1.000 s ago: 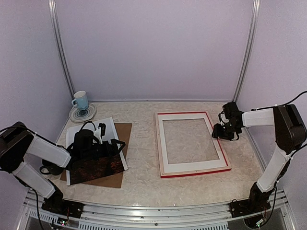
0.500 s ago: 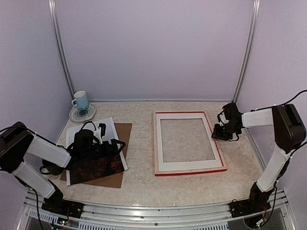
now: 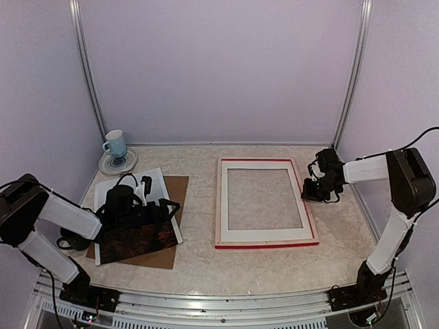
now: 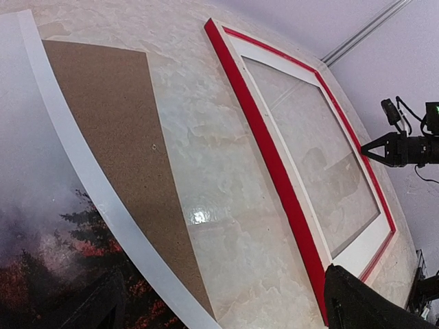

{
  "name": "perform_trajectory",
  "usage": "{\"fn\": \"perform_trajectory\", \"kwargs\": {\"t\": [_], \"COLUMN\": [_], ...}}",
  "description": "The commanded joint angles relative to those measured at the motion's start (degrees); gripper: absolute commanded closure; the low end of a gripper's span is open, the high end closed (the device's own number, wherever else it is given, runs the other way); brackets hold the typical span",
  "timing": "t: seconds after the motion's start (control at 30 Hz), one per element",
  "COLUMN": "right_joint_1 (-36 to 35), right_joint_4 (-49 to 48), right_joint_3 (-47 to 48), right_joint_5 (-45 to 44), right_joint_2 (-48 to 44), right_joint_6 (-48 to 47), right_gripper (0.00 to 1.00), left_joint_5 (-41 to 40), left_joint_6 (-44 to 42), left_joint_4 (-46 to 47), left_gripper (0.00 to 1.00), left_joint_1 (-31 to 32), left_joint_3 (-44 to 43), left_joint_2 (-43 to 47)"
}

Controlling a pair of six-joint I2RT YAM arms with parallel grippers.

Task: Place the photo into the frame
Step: Move the frame body to the center of the board.

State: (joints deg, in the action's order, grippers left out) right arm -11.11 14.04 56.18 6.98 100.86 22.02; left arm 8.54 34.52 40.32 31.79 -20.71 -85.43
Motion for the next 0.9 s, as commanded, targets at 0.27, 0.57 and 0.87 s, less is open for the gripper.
{"fn": "perform_trajectory", "kwargs": {"t": [0.27,0.57,0.87], "right_joint_1": [-5.47,-7.08,-7.08], "right_joint_4": [-3.58,-2.37,3.93], "right_joint_3": [0.95,2.61,5.97], "right_joint_5": [0.04,-1.04,-4.4], "right_joint_2": [3.04,3.67,-1.98], "right_joint_6": [3.13,3.1,1.28], "right_gripper": [0.83,0.82,0.56], "left_joint_5": [0.34,0.15,-0.01], "left_joint_6": [0.55,0.45,0.41], "left_joint_4": [1.55,1.31,1.36], "left_gripper": [0.01,0.01,0.01], "left_joint_1": [-0.5,-0.5,-0.5], "left_joint_3": [0.3,0.38,0.32], "left_joint_2": [-0.31,0.0,-0.18]}}
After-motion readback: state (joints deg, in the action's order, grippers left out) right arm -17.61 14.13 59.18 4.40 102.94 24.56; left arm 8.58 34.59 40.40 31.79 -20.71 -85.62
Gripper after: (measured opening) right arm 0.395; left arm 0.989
